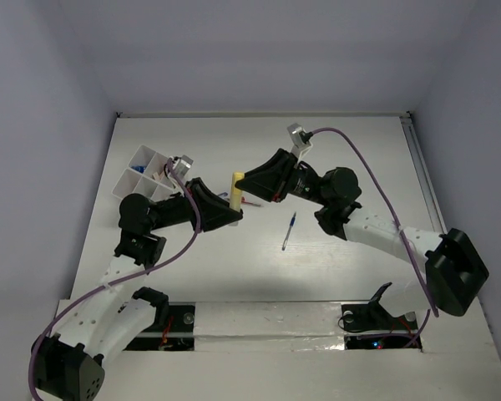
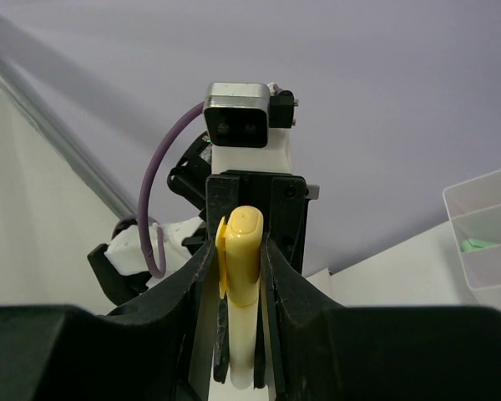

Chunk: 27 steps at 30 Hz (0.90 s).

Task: Sort the stationery into containers
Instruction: Close the pen cap on the pen.

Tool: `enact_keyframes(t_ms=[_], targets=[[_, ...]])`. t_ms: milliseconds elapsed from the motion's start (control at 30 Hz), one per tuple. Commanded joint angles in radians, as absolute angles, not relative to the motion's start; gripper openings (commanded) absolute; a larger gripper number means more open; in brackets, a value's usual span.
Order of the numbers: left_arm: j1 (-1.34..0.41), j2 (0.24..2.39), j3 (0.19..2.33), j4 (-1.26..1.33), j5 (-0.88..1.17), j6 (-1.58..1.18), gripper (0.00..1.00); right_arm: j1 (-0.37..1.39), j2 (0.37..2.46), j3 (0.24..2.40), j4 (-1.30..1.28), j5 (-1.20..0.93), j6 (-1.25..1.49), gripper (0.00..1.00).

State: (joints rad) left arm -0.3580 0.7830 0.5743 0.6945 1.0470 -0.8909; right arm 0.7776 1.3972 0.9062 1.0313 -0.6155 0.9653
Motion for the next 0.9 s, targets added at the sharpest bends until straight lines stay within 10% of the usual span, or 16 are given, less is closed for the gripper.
enact_keyframes(t_ms=[0,867], targets=[[-0.342,0.769,0.701,0.858,0.931,-0.859,0.0,0.828,1.365,0.855,0.743,-0.749,0.876,0.0],[-0.351,0.827,0.758,0.844,0.923,-0.899,0.0,0.986,1.269,0.782,0.468,-0.468,0.677,0.0]])
